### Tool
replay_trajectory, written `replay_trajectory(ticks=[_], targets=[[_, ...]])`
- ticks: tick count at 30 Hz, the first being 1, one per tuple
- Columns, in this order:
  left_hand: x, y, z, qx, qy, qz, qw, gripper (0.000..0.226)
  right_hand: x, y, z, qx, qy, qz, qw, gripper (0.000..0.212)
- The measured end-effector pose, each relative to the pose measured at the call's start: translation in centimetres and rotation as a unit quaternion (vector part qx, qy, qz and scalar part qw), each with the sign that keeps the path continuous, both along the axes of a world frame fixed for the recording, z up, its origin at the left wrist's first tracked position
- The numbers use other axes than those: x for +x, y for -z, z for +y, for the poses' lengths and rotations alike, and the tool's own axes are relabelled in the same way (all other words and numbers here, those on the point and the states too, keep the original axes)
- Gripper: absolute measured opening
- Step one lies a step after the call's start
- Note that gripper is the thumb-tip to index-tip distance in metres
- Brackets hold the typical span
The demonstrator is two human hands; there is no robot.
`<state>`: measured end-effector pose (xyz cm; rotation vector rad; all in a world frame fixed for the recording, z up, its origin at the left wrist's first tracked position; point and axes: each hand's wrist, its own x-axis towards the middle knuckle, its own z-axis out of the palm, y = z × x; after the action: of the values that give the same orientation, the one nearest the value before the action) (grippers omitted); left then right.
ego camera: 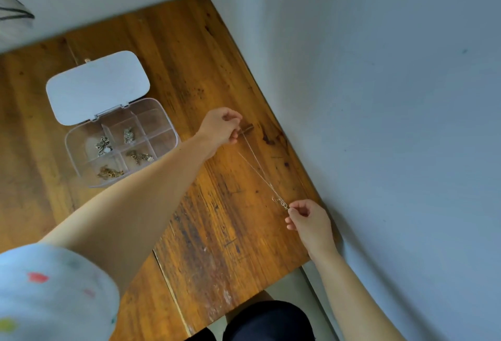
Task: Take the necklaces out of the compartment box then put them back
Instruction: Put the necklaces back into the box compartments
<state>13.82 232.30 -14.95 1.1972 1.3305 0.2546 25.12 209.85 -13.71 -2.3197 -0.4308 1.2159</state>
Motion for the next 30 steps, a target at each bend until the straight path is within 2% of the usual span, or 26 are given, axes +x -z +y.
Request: replay_trajectory(ticks=[2,7,9,13,19,25,30], targets=[[0.0,0.8,-0.3,0.017,-0.005,0.018,1.000,0.018,0.1,0.1,-0.3,-0.011,-0.004,0.002,1.000,0.013],[0.7,1.5,-1.2,0.106,0.075,0.092,0.987,0.019,0.3,0.2,-0.7,-0.022,0.002,0.001,1.000,0.013],[1.1,1.6,-1.5,0.161,0.124,0.131,0.970,0.021,0.3,0.3,-0.8,-0.028,-0.010,-0.009,1.000,0.011],[1.3,2.4,-2.0,0.297,0.237,0.187,0.906,0.025,0.4,0.3,-0.8,-0.044,-0.075,-0.043,0.995,0.010],[0.8,3.2,-1.3,0.338,0.275,0.189,0.880,0.021,0.8,0.6,-1.1,-0.066,-0.109,-0.070,0.989,0.010],[-0.1,2.6,-1.3,0.309,0.256,0.167,0.901,0.025,1.0,-0.1,-0.6,-0.063,-0.087,-0.051,0.993,0.013],[-4.5,-0.2,-3.7,0.280,0.224,0.130,0.924,0.025,0.2,-2.4,3.1,0.010,-0.120,-0.056,0.991,0.022]])
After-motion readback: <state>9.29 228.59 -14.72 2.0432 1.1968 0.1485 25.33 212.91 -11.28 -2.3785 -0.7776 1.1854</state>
